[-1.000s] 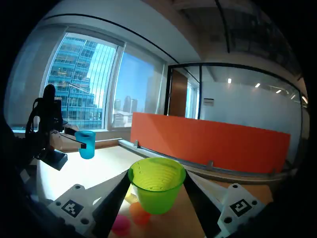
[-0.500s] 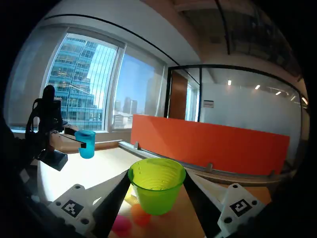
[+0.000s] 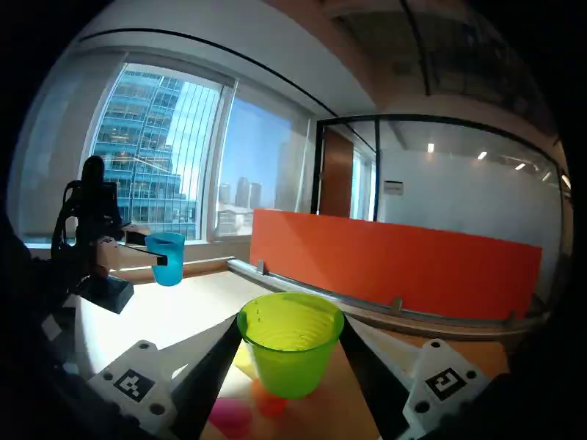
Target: Pour water
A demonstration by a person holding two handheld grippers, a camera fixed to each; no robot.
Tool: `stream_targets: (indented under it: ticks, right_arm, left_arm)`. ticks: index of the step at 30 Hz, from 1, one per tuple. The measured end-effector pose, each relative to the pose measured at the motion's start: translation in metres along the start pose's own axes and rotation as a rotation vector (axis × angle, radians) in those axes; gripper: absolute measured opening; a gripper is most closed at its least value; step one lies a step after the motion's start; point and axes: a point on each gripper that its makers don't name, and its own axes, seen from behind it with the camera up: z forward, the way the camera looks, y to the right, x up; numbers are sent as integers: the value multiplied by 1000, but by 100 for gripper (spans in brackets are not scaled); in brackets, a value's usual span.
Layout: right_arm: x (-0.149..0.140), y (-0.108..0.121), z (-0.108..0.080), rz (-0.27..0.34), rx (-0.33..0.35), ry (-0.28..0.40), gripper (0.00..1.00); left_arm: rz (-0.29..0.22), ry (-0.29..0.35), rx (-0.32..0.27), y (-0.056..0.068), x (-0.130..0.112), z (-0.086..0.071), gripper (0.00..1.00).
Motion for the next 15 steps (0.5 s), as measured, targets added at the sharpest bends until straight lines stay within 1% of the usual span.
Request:
stream_targets:
  ticks: [8,15]
  right_arm:
    - [-4,-12,8,49,54,-2,93]
    - [-9,-27,14,51,94,-7,93]
  left_arm:
    - [42,16,16,-5,10,3,84]
    - [91,27,23,-4,19,3,84]
